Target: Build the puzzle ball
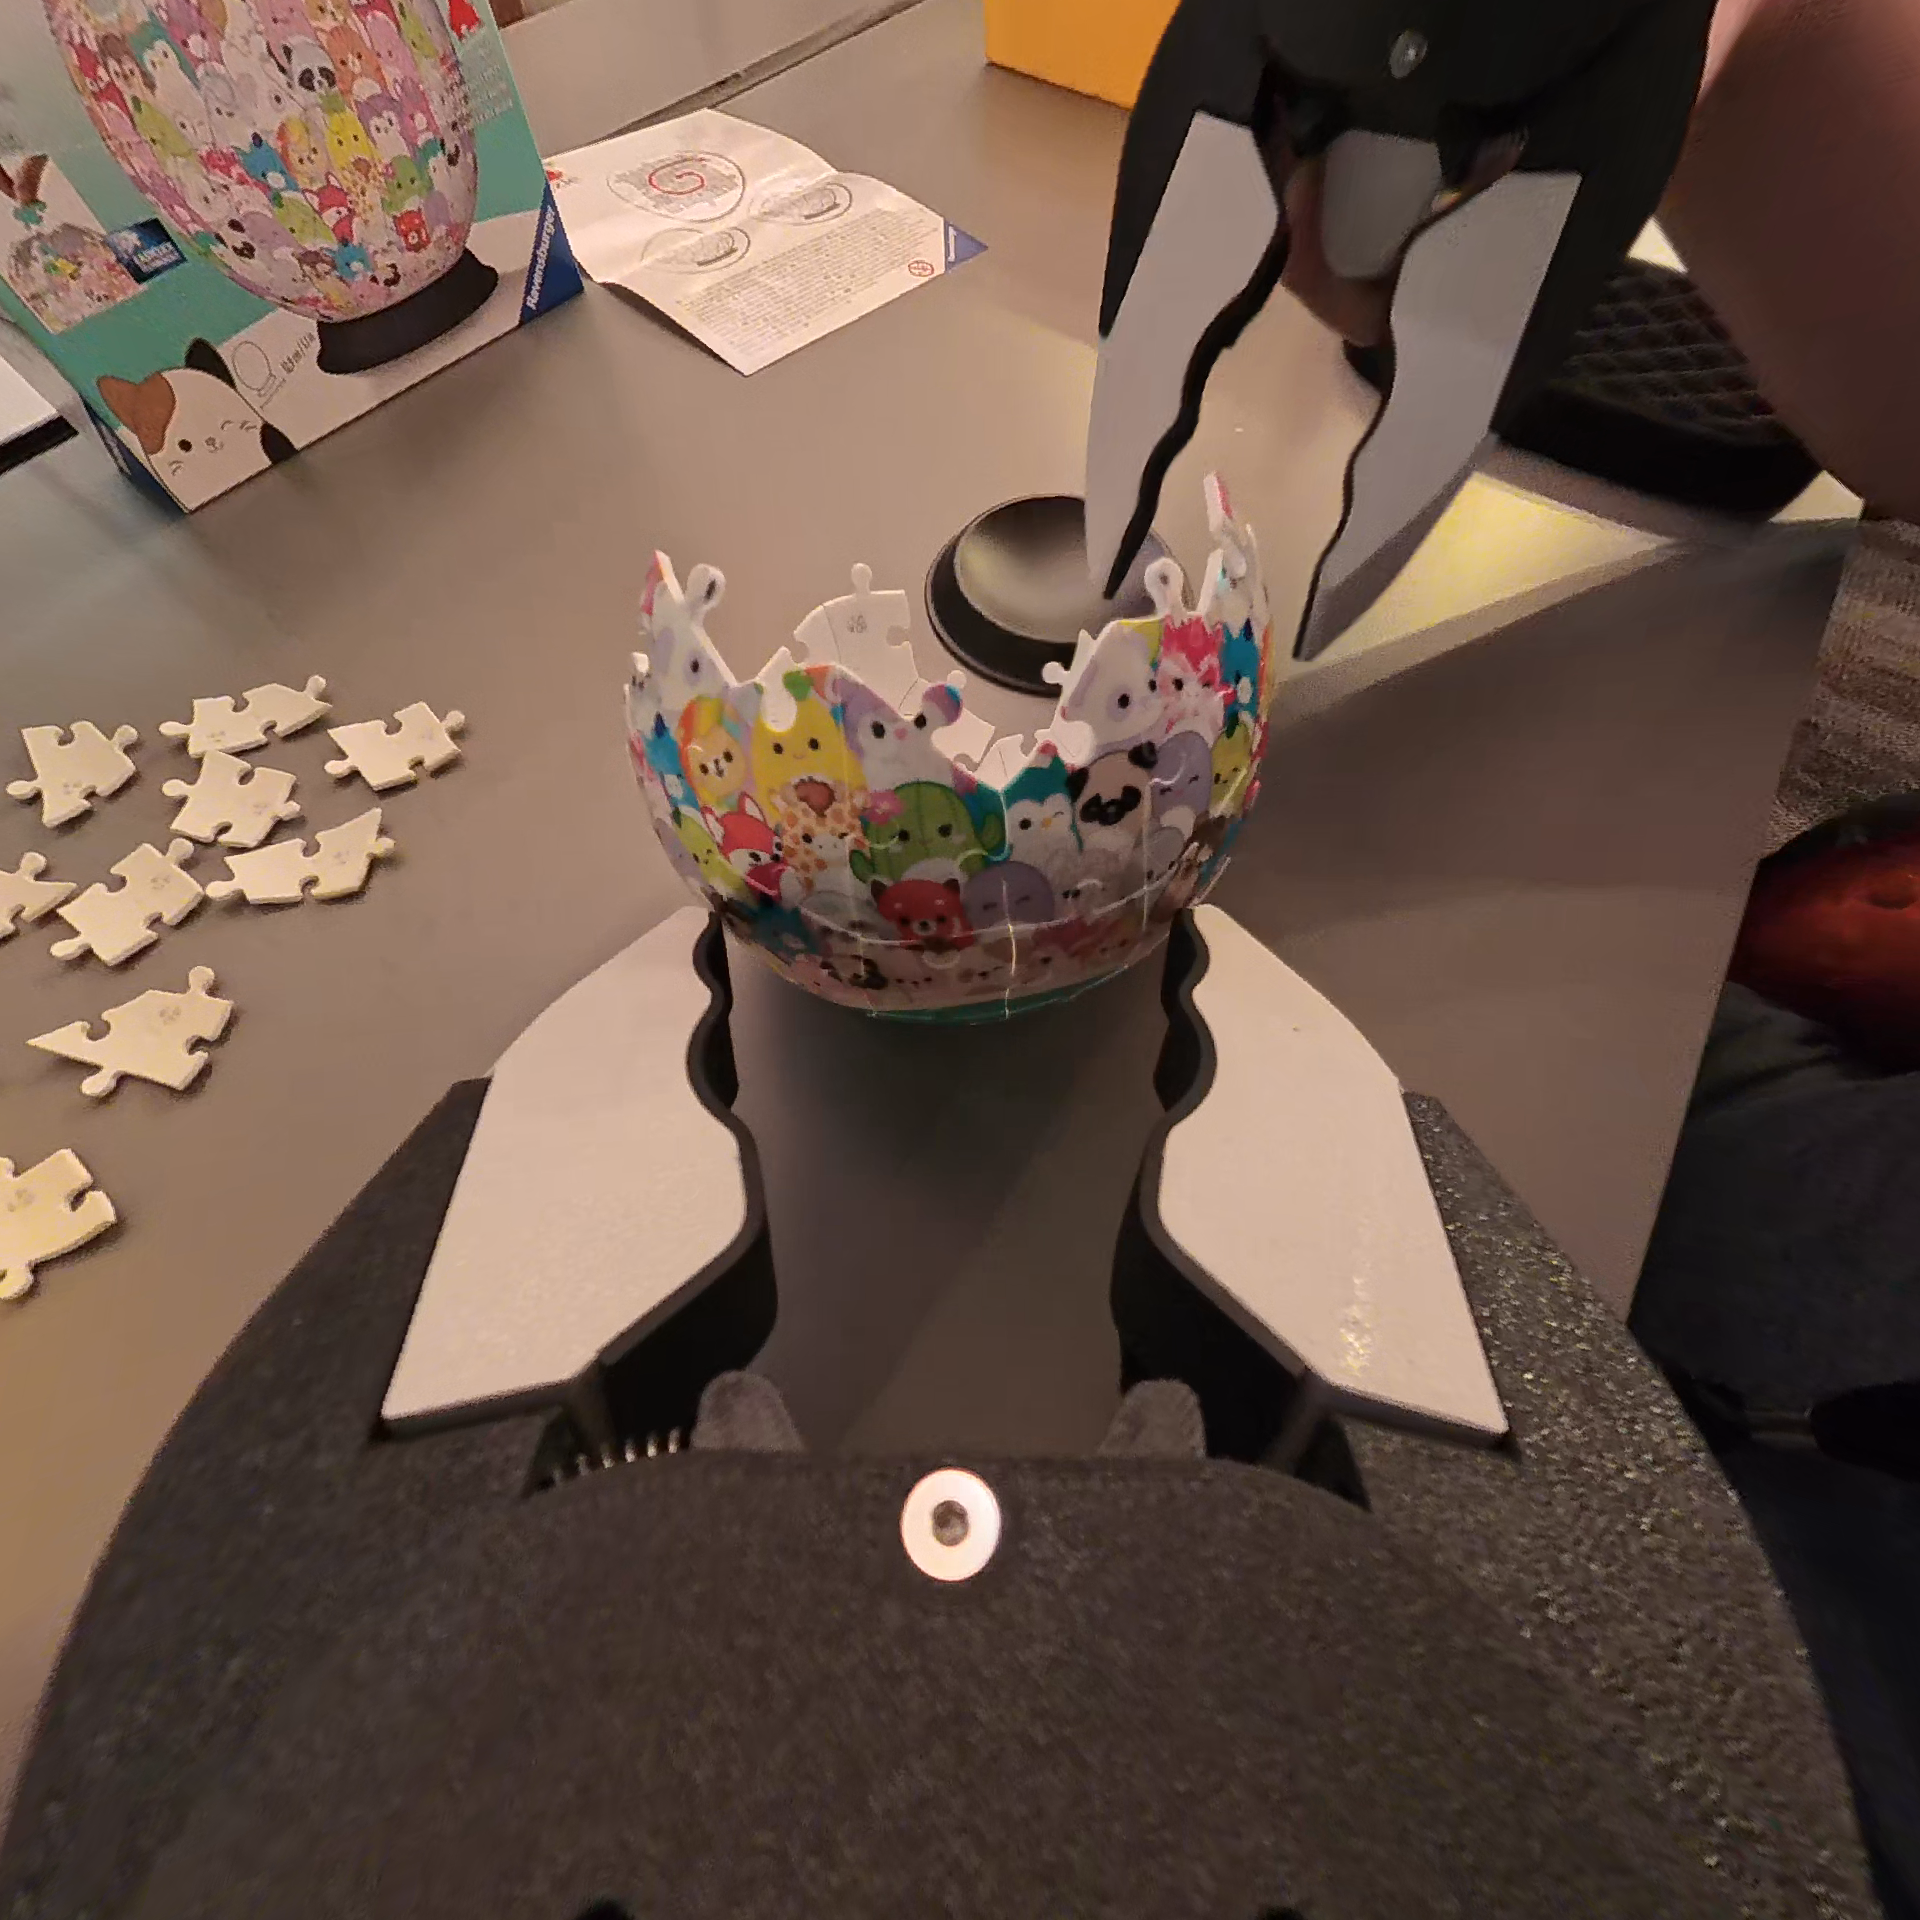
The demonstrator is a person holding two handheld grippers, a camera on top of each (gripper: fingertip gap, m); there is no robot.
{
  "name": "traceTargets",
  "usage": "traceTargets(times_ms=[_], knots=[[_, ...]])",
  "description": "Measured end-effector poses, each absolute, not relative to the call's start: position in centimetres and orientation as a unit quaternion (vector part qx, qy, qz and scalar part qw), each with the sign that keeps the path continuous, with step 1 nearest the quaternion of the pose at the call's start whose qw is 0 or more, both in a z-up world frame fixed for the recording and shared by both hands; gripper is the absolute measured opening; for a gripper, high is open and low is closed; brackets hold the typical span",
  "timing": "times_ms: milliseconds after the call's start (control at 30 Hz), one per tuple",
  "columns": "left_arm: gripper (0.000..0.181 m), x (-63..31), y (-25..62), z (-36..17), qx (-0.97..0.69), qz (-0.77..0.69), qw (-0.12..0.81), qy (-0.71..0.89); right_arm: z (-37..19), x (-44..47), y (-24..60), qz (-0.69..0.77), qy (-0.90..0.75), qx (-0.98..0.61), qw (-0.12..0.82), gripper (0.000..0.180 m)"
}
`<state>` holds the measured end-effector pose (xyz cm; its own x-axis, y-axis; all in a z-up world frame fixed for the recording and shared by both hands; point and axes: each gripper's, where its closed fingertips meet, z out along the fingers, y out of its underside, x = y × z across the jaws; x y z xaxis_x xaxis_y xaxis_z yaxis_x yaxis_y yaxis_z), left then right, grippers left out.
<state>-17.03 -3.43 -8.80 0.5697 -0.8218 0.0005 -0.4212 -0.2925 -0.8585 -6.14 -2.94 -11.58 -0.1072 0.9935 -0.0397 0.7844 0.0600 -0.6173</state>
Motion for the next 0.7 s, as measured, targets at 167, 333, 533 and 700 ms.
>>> traceTargets(times_ms=[167,333,533,700], knots=[[0.079,-16.6,-2.9,-8.5,-0.770,-0.224,0.438,0.406,-9.9,-6.4,-0.3,0.275,-0.704,-0.614,0.226,0.007],[0.079,-16.2,-2.4,-8.2,-0.770,-0.224,0.440,0.405,-10.0,-8.4,1.8,0.225,-0.754,-0.557,0.265,0.002],[0.079,-15.7,-2.0,-8.2,-0.770,-0.224,0.439,0.406,-12.6,-9.9,2.6,0.171,-0.796,-0.539,0.218,0.002],[0.079,-15.3,-1.8,-7.9,-0.768,-0.225,0.438,0.409,-14.2,-10.3,3.0,0.151,-0.801,-0.546,0.195,0.001]])
